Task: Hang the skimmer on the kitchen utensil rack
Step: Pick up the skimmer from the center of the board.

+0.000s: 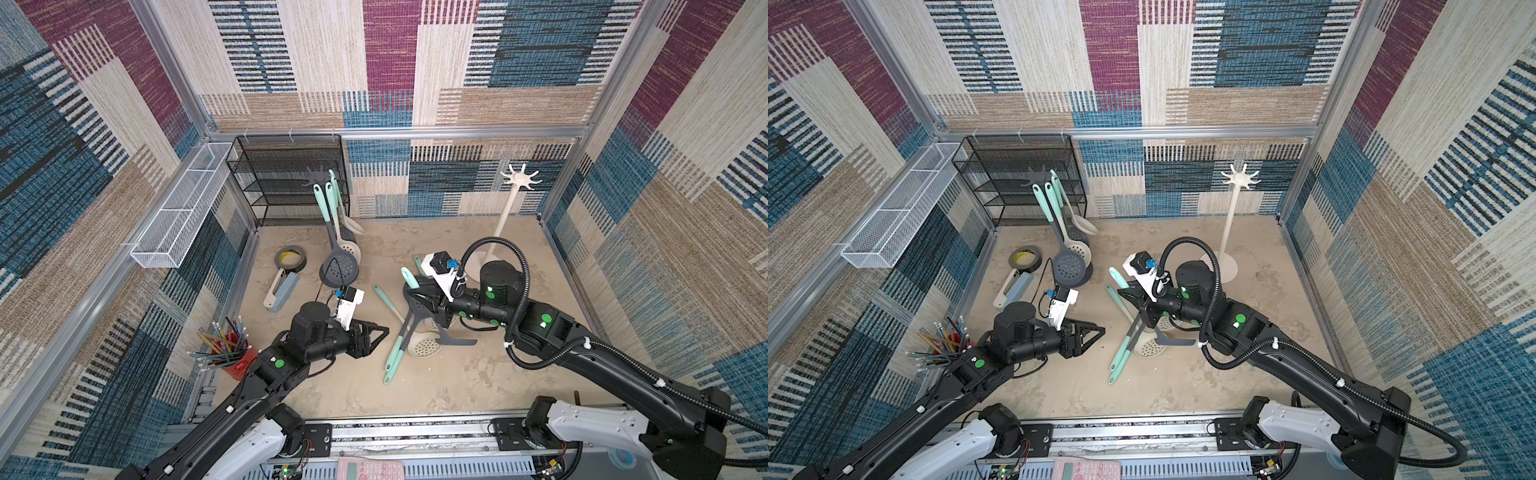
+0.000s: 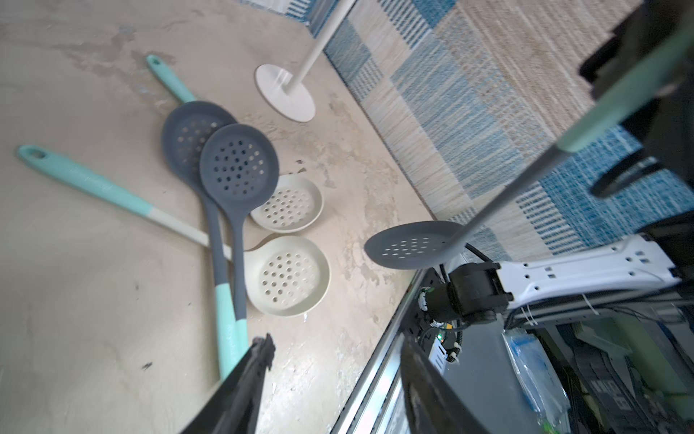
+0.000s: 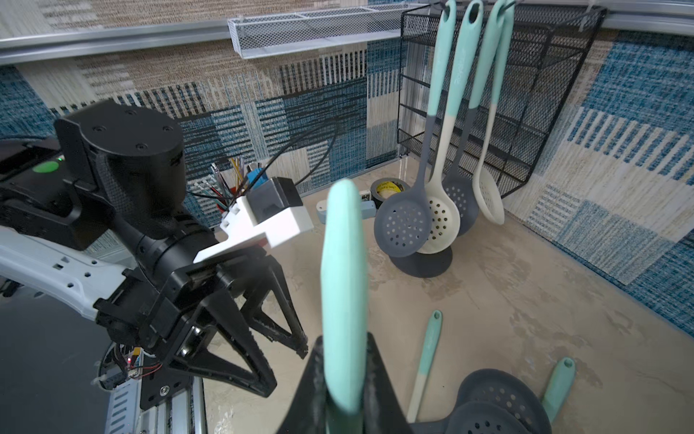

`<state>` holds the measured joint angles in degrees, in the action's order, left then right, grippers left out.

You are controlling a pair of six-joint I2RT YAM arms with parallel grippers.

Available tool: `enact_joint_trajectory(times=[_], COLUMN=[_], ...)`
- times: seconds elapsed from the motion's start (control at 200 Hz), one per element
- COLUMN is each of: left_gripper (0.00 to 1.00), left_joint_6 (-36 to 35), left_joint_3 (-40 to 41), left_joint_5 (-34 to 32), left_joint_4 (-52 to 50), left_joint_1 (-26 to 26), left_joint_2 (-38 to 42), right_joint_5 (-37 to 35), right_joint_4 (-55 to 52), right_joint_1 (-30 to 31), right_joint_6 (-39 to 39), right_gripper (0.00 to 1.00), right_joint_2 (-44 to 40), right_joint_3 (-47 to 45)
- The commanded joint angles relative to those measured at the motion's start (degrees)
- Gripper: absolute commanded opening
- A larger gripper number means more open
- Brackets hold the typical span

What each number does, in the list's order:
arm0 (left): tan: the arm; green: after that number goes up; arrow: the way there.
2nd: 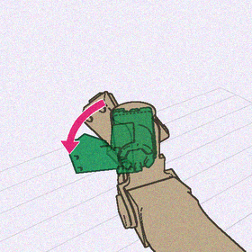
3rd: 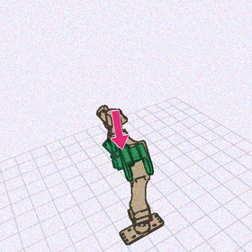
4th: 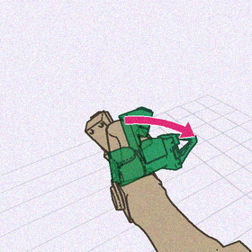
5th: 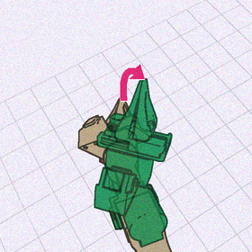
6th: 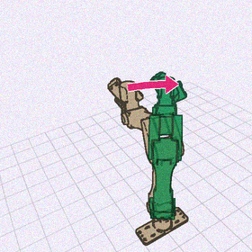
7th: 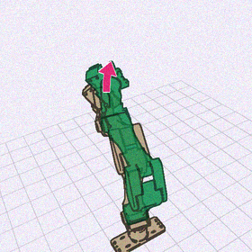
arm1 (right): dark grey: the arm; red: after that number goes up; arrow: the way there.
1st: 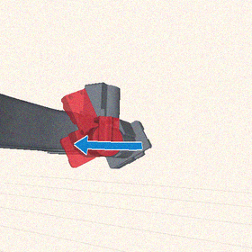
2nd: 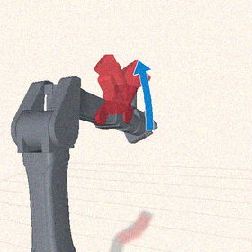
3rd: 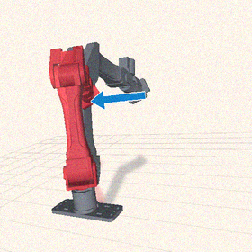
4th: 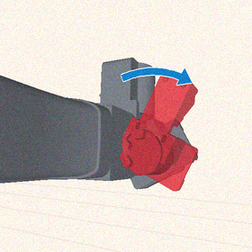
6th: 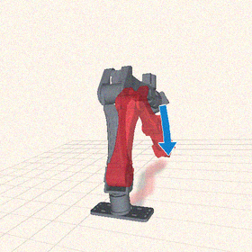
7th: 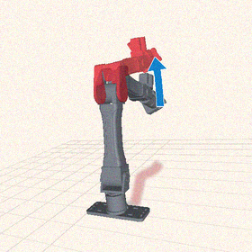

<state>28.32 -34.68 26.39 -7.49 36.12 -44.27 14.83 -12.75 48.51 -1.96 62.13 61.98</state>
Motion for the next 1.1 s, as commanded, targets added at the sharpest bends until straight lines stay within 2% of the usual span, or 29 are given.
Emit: enact_joint_trajectory(times=[0.0,0.205,0.23,0.331,0.636,0.811,0.882,1.092], left_gripper=[0.58,0.58,0.58,0.58,0.54,0.39,0.27,0.02], left_joint_6=[-4.5,-8.7,-9.0,-10.1,-10.9,-10.4,-10.1,-9.1], left_joint_3=[0.3,-1.3,-1.6,-2.3,-2.7,-3.1,-3.4,-5.1], left_joint_5=[4.9,6.3,8.5,9.3,10.8,10.1,9.5,7.3], left_joint_4=[12.0,21.2,22.1,26.0,35.0,38.3,39.1,37.1], left_joint_1=[1.5,4.0,4.3,4.7,5.5,5.7,5.6,5.7], left_joint_2=[-1.0,-5.3,-5.8,-7.3,-10.2,-12.2,-12.8,-13.7], right_joint_5=[3.9,6.6,7.0,8.3,9.0,10.1,9.9,8.1], right_joint_4=[6.5,11.9,12.4,14.1,21.1,25.0,25.2,25.4], right_joint_1=[-0.5,-0.9,-0.9,-1.0,-1.3,-1.3,-1.4,-1.5], right_joint_6=[3.4,7.1,7.5,8.8,13.2,15.6,16.1,15.8], right_gripper=[0.0,0.0,0.0,0.0,0.0,0.01,0.02,0.08], right_joint_2=[0.4,0.9,1.1,1.4,1.5,2.0,2.3,2.1], right_joint_3=[0.4,-0.7,-0.7,-0.9,-2.8,-3.7,-3.7,-4.7])
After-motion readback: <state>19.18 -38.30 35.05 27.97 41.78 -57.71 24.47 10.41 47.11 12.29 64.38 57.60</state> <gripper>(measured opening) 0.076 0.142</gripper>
